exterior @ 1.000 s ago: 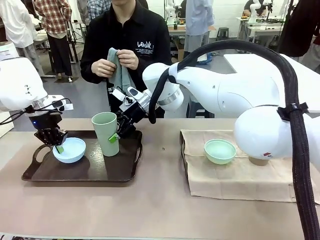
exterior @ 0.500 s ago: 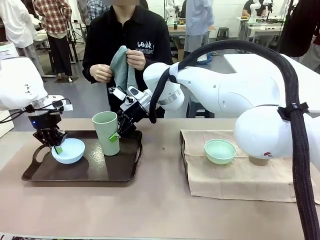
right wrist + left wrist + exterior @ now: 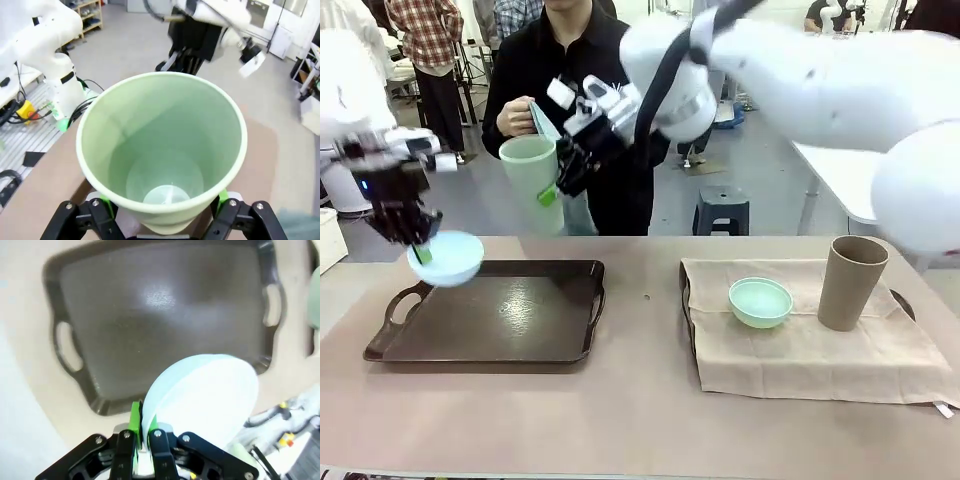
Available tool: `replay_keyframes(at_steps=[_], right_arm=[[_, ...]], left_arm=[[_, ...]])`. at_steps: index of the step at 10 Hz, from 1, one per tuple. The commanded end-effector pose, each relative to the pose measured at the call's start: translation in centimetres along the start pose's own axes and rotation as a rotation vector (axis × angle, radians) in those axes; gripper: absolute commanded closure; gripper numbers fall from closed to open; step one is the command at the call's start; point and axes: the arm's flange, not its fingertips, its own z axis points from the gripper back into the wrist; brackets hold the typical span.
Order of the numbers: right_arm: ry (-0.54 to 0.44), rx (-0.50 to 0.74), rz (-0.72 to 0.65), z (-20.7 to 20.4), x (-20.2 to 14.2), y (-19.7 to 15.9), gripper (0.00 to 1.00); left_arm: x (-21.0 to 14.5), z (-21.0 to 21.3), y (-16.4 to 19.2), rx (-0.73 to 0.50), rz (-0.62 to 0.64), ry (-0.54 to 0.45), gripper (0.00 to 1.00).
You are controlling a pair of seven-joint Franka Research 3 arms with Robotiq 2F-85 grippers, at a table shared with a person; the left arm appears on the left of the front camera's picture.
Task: Set up a tray with a mat and arrange the tableware.
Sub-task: Pick up the Picnic Bowl and Reusable plastic cup from the Handle tray in front of the human's position and hold them in the air, then place the Picnic Bowl and Reusable plastic cup back onto the Handle tray in front of the human's position.
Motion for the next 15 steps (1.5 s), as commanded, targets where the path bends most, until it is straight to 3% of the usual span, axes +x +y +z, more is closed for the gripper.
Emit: replay_keyframes(at_steps=[1,3,4,15], right_arm=[[0.042,-0.035,-0.015,1.5,1.3,7.2,1.00],[0.028,0.001,-0.045,1.8,1.3,8.1,1.00],[0.058,-0.019,0.000,2.7,3.5,4.4,1.00],[0.058,-0.019,0.000,2.7,3.5,4.4,1.00]], left_arm=[[-1.0,7.0,-1.0,0.061,0.045,-0.088,1.00],[-2.0,11.8,-0.7,0.089,0.123,-0.178,1.00],[-2.1,9.3,-1.2,0.035,0.035,-0.120,1.00],[-2.1,9.3,-1.2,0.035,0.035,-0.120,1.00]])
